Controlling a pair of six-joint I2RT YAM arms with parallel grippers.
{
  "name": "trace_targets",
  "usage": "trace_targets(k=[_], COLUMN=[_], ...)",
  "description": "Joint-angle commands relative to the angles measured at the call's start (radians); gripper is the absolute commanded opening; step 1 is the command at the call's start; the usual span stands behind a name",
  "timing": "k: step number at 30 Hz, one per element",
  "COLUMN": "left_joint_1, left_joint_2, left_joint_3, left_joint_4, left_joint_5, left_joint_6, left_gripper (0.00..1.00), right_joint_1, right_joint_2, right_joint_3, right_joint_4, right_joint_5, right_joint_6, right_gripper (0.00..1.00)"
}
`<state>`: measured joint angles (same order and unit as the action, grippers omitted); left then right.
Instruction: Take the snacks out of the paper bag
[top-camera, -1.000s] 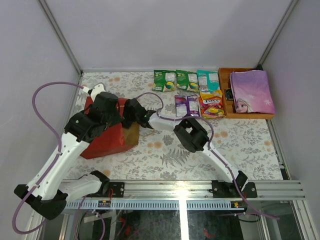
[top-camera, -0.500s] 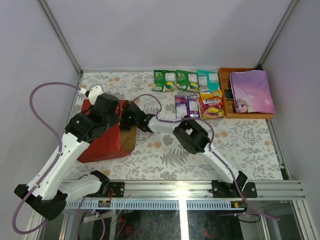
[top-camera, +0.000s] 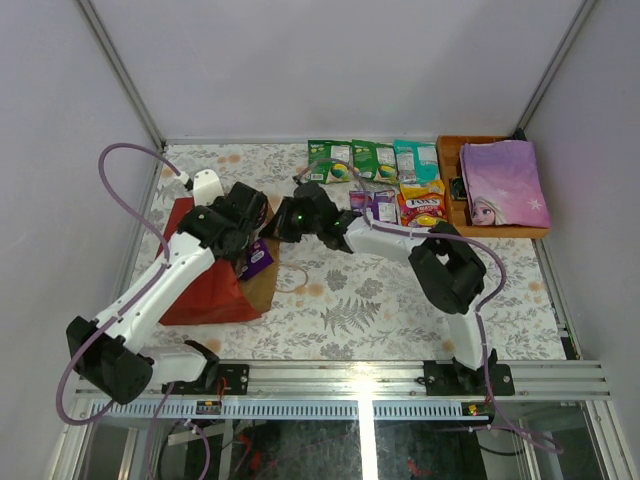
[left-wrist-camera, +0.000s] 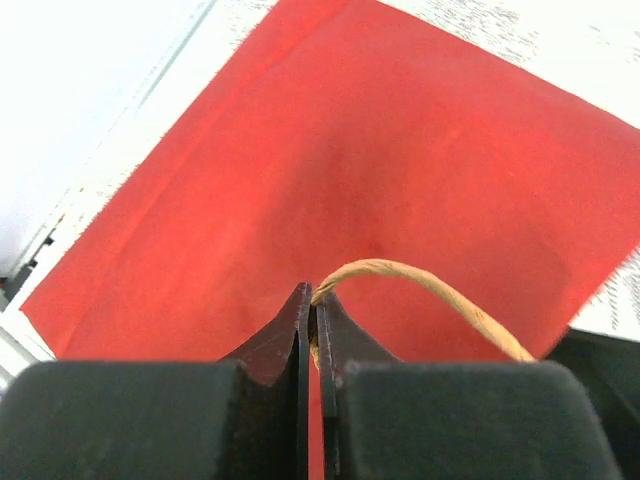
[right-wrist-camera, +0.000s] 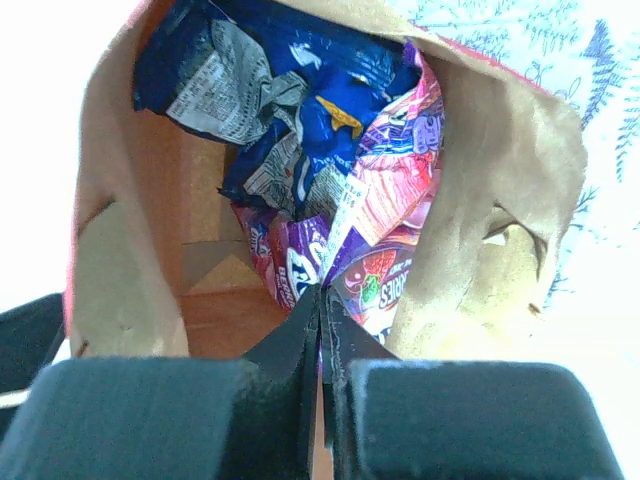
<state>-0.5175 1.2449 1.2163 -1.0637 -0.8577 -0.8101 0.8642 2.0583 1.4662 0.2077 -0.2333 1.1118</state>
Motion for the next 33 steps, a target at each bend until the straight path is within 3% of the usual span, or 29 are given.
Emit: trace_targets(k=[1,4,9,12,19,27,33], left_joint_1=[0.061,0.103,0.150,0.151,0.152,0.153,0.152], left_joint_2=[0.023,0.030,0.017,0.018,0.003,-0.070,-0.080], left_joint_3=[0.009,0.011,0.004,-0.010,-0.057,-0.143,-0.156], left_joint_4=[0.060,0.077,0.078,0.071,0.094,0.191,0.212], left_joint_5=[-0.139,-0.153,-0.245,-0.290,-0.244,-0.183,-0.161], left_joint_6=[0.032,0.063,0.105,0.099,0.116,0.177,0.197], left_gripper=[0.00,0.00,0.00,0.00,0.00,0.00,0.00], right_joint_1=[-0.068,-0.102,-0.182,-0.227,-0.280,-0.327,-0.370], right_joint_2=[-0.079,-0.093,-0.171,-0.223,-0.224,-0.112,-0.190], right_joint_3=[-0.003,-0.020,-0.183,-0.249,-0.209,-0.208,-0.308], right_joint_4=[0.002,-0.011,0.056,0.058,-0.106,-0.037,0.005], right_joint_5=[-0.127,-0.237,-0.449,-0.470,-0.305,-0.145,-0.059], right_joint_6=[-0.091,-0.126,-0.144,-0.180,-0.330,-0.191,-0.158], right_gripper=[0.00,0.00,0.00,0.00,0.00,0.00,0.00])
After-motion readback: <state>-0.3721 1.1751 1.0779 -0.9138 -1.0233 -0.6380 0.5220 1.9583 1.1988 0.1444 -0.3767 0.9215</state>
